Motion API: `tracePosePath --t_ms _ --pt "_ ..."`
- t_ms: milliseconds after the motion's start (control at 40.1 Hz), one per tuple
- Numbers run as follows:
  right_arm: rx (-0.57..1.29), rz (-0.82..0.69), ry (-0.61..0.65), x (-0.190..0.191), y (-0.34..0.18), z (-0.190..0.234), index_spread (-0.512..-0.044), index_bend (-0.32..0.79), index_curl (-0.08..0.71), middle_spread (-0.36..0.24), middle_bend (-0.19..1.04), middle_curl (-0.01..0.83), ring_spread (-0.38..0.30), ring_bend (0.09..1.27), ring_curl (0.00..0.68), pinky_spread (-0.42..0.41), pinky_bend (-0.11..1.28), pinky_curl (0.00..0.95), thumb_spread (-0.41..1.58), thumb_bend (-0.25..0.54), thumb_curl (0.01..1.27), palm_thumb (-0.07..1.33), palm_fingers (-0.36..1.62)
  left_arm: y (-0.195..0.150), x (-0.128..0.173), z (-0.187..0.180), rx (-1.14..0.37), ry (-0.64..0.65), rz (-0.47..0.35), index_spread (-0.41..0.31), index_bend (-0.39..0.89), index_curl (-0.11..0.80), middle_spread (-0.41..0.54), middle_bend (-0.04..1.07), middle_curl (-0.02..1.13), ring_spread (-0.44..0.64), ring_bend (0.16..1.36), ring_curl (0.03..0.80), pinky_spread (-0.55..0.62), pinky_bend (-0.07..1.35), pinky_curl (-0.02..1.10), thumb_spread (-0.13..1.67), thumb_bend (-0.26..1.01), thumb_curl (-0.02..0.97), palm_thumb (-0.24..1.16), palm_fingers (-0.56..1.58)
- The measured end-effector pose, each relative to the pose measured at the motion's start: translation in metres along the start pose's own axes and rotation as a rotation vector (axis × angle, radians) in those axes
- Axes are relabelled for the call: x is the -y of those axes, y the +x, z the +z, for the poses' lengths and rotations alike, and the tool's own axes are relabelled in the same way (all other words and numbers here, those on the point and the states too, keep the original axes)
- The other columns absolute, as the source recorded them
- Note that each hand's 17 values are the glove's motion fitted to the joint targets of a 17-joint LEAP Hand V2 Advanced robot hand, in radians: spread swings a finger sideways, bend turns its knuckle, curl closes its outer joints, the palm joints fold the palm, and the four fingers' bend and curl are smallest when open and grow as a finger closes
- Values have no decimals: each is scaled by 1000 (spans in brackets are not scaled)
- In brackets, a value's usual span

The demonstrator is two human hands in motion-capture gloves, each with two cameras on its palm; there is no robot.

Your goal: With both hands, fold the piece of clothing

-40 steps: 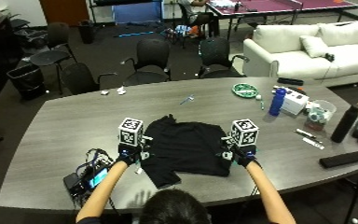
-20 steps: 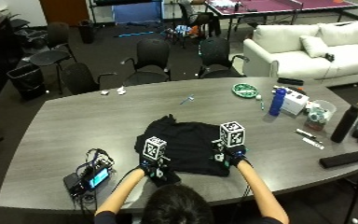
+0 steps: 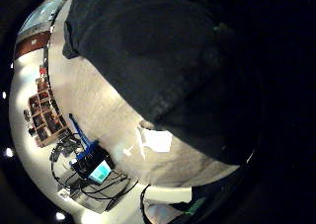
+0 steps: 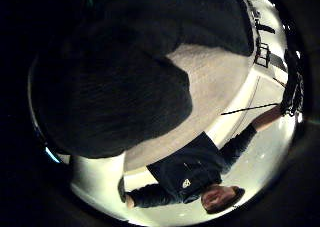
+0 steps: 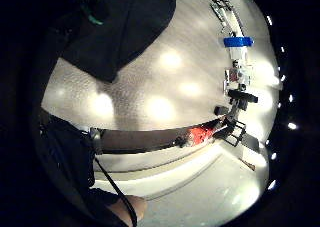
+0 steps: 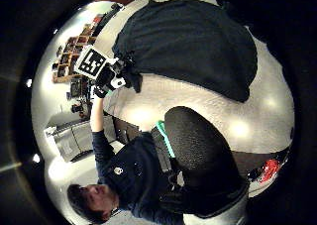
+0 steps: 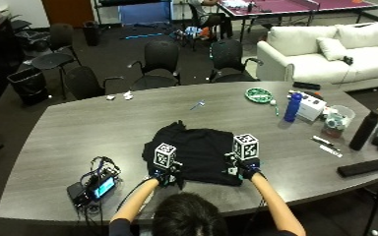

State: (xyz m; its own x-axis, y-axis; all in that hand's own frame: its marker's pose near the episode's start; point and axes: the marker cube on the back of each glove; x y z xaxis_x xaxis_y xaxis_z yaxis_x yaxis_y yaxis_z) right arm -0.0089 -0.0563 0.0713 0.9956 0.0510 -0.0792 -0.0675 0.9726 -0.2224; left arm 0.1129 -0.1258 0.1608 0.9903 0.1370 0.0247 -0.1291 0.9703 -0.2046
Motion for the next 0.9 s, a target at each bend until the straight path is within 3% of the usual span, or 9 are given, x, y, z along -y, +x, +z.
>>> tracePosePath --t_ms 50,75,100,150,175,349,549,699,898 --pt "-1 -67 61 7 0 3 -311 130 197 -13 202 333 -3 482 311 125 510 327 1193 -16 262 378 440 -1 3 -2 9 40 -18 -110 386 304 -3 496 325 118 550 234 124 300 247 1103 92 357 461 648" --pt "1 -80 67 8 0 5 -313 111 193 -13 202 335 0 486 313 125 514 329 1194 -15 264 380 434 -2 4 -3 19 63 -27 -103 354 301 -5 474 325 133 530 229 146 276 241 1098 60 351 421 544" --pt "4 -86 68 10 0 7 -311 130 201 -13 198 337 -4 482 313 125 508 329 1193 -17 265 378 442 -3 6 -5 31 92 -33 -127 390 325 -34 512 359 68 545 258 79 304 270 1118 95 366 486 713" --pt "5 -83 66 15 2 13 -304 132 205 -13 192 338 -4 483 316 125 502 329 1195 -16 268 380 448 -3 10 -9 50 147 -33 -145 378 329 -59 491 352 29 526 249 49 276 260 1133 96 372 509 738" --pt "4 -84 69 16 2 15 -302 134 208 -13 190 339 -5 481 316 125 500 329 1196 -16 269 380 449 -2 12 -10 52 160 -27 -160 394 342 -89 511 367 -33 538 263 -2 290 275 1133 122 388 566 871" --pt "14 -150 86 -3 -16 12 -249 155 236 -24 229 362 -35 484 324 119 426 315 1196 -12 281 398 535 2 15 -21 -1 177 -4 -213 371 378 -173 480 396 -182 492 291 -135 249 301 1113 127 425 669 1025" --pt "2 -118 7 12 -21 38 -193 128 253 -50 271 397 -91 509 347 48 383 314 1187 -15 293 418 653 -8 15 -39 -53 149 -63 -236 346 418 -205 404 425 -235 425 323 -183 212 334 951 115 511 797 1035" --pt "-8 -53 31 38 -21 54 -179 126 264 -66 277 418 -123 525 371 5 368 321 1178 -7 308 456 677 -7 11 -55 -118 174 -31 -244 310 436 -217 363 438 -252 386 338 -197 185 347 894 83 551 827 1056" --pt "-31 -12 93 70 -24 72 -184 123 274 -87 221 424 -159 525 391 -52 425 346 1160 60 370 660 717 -14 7 -62 -82 213 -63 -245 272 460 -227 330 460 -259 355 358 -209 176 355 856 43 595 854 1073"
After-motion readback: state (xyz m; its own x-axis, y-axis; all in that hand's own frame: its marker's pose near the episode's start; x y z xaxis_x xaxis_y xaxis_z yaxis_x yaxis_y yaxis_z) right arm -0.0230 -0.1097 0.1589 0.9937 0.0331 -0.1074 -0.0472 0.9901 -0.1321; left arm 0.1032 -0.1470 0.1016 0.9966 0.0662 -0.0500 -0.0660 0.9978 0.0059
